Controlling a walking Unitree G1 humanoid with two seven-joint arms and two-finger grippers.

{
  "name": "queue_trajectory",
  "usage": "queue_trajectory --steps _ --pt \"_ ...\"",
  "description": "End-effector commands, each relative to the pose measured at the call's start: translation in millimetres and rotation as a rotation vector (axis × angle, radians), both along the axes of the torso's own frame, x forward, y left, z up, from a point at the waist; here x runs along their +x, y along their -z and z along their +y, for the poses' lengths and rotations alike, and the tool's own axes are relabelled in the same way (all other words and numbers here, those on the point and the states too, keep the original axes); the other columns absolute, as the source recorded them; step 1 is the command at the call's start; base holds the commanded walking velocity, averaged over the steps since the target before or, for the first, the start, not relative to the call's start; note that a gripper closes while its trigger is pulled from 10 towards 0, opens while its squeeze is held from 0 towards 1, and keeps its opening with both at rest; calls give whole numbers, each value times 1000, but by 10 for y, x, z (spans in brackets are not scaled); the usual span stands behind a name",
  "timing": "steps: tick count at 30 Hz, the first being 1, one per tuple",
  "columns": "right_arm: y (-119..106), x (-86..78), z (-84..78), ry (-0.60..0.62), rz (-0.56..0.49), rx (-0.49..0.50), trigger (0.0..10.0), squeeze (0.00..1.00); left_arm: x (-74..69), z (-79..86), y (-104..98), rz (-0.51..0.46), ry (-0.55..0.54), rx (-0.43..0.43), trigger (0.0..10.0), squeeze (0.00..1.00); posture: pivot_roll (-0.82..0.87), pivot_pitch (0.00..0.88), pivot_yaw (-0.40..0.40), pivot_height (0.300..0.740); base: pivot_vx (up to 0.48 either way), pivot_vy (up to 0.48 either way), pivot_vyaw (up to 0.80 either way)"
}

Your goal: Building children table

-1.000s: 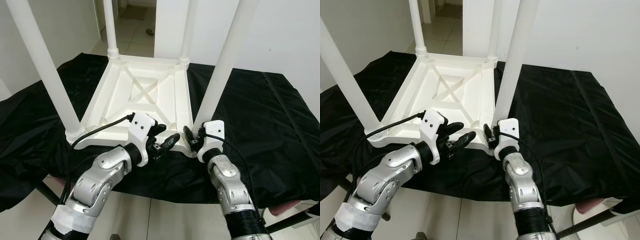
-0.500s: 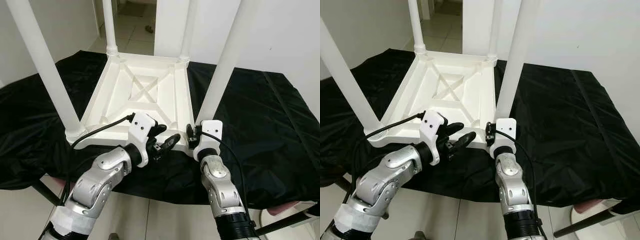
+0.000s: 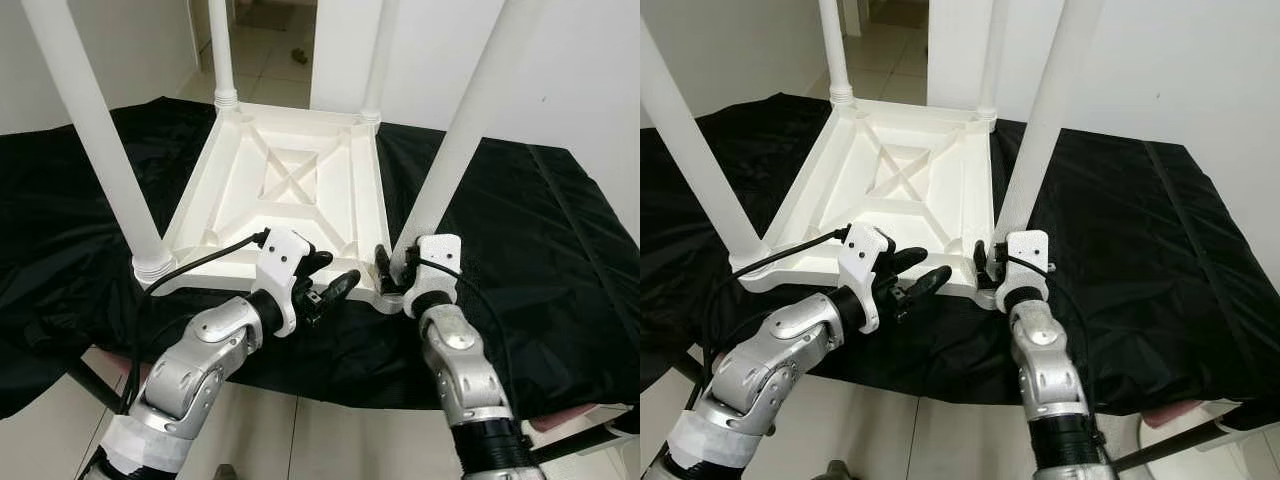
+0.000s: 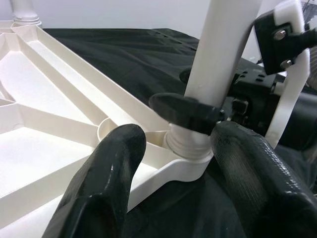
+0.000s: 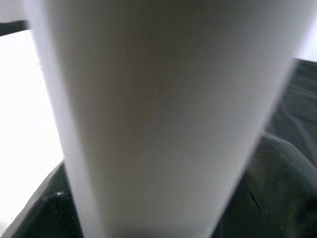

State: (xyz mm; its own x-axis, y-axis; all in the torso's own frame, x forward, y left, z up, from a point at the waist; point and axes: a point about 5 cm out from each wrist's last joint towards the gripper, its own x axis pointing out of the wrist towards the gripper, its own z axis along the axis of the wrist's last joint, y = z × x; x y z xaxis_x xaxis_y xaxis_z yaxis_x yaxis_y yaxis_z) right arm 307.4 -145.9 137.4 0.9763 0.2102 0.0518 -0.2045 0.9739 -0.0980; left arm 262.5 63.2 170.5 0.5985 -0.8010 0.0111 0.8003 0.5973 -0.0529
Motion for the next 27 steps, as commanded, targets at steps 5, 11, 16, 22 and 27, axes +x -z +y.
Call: queue_trajectory --steps 5,11,16,22,27 --pt "57 94 -106 -225 21 -69 10000 0 -10 -8 -10 -7 25 6 10000 0 48 0 -42 740 0 0 0" --pt "99 100 -36 -397 50 -79 10000 0 2 -8 -8 -6 27 9 10000 0 44 0 -33 740 0 0 0" --pt "152 134 24 -510 70 -81 4824 0 -12 -18 24 1 52 33 10000 0 49 0 -28 740 0 0 0" --pt "193 160 14 -524 66 -78 0 0 -30 7 84 14 52 62 10000 0 55 0 -25 740 0 0 0" --pt "225 166 -18 -509 72 -49 0 0 -27 34 159 24 44 100 10000 0 55 0 -19 740 0 0 0"
